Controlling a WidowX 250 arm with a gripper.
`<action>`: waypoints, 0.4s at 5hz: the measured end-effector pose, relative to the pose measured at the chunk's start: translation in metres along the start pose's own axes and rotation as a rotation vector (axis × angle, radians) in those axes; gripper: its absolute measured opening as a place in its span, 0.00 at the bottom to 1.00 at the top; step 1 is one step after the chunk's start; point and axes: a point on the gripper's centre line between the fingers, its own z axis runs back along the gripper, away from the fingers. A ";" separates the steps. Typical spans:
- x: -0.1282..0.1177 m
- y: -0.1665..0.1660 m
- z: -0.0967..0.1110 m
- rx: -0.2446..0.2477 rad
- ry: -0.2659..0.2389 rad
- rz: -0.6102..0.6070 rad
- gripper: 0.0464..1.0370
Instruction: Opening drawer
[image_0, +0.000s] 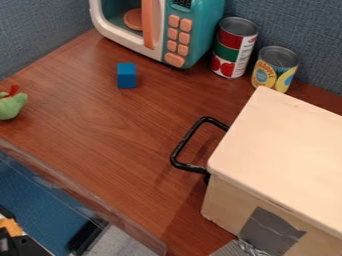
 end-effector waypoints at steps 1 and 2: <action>0.000 -0.006 -0.009 -0.034 0.004 0.008 0.96; 0.009 -0.028 -0.019 -0.081 0.010 -0.009 0.96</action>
